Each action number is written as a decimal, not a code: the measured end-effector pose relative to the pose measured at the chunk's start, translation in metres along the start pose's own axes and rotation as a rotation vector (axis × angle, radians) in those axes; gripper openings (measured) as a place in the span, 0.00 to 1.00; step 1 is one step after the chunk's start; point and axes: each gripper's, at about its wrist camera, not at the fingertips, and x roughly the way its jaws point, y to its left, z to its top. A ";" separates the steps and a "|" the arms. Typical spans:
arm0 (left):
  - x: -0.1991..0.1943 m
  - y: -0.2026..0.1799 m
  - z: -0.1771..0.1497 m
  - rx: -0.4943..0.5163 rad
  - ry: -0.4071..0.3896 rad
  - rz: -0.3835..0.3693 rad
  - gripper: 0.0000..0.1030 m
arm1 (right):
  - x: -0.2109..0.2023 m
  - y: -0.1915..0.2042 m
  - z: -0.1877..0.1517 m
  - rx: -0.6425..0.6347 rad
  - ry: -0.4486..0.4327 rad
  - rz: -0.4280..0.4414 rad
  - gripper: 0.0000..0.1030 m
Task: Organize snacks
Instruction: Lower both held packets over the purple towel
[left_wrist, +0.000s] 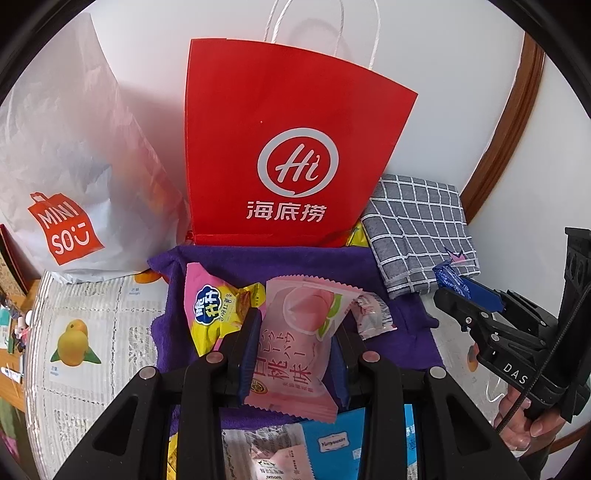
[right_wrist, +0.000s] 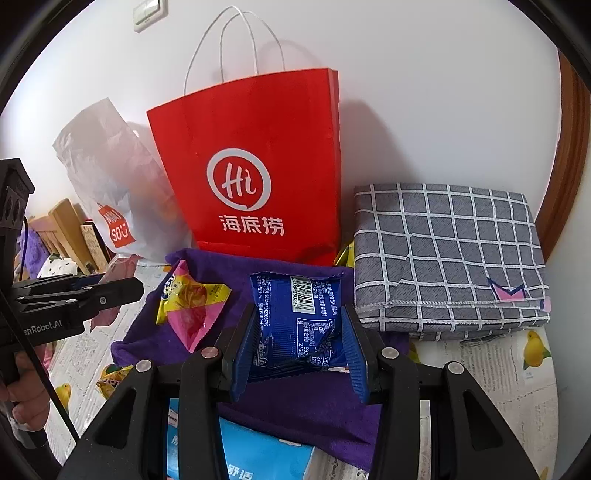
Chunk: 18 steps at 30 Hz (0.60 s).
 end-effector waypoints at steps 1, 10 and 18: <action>0.002 0.001 0.000 0.000 0.001 0.000 0.31 | 0.003 -0.001 0.000 0.003 0.004 0.001 0.43; 0.020 0.014 -0.005 -0.019 0.025 0.009 0.31 | 0.025 -0.006 -0.002 0.007 0.038 0.005 0.43; 0.036 0.027 -0.005 -0.037 0.051 0.016 0.31 | 0.046 -0.010 -0.008 0.002 0.084 0.006 0.43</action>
